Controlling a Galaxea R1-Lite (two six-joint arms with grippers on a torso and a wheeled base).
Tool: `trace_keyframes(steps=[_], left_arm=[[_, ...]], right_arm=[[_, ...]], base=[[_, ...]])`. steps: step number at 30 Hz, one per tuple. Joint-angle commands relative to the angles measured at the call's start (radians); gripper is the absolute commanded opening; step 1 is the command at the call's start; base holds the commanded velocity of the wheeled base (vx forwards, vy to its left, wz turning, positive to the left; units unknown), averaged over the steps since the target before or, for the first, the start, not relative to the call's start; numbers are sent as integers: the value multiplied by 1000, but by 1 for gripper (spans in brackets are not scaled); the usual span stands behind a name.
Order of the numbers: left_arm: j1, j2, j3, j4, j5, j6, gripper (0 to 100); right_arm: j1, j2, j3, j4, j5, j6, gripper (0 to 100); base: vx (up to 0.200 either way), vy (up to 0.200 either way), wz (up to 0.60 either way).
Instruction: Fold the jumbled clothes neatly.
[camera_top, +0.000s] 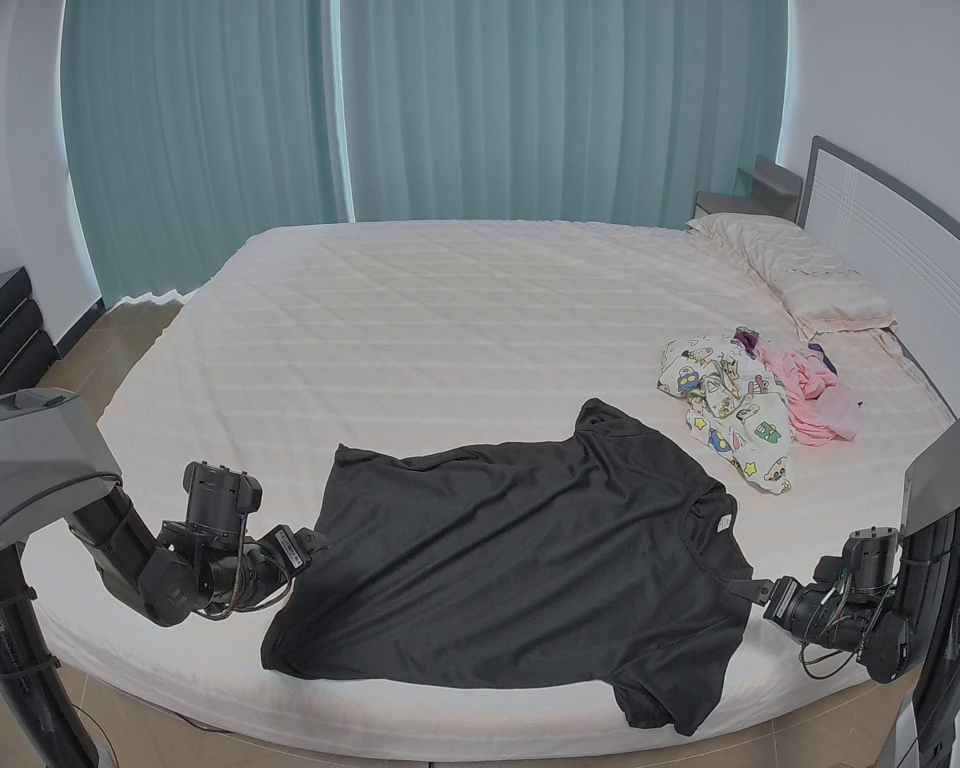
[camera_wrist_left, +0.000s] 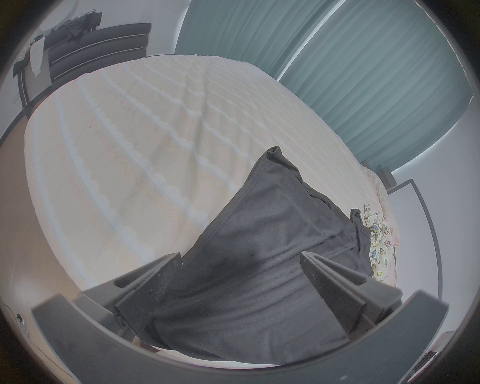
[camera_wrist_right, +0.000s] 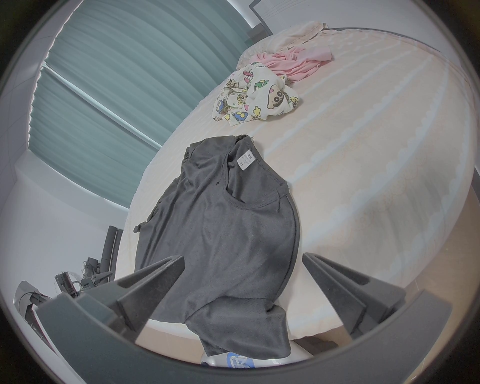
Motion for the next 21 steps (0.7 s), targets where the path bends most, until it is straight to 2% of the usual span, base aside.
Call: trace_keyframes(steps=[1, 7, 19, 21], left_arm=[[0, 3, 1, 0, -1, 0, 100], [1, 19, -3, -2, 3, 0, 100], [0, 30, 2, -52, 3, -11, 100], [-8, 36, -24, -75, -1, -48, 100]], right_arm=[[1, -1, 5, -11, 2, 0, 100], [1, 0, 3, -12, -3, 2, 100], [6, -3, 3, -11, -3, 2, 100], [9, -15, 5, -11, -1, 5, 100]], base=[[200, 0, 0], [200, 0, 0], [0, 0, 0], [0, 0, 0]])
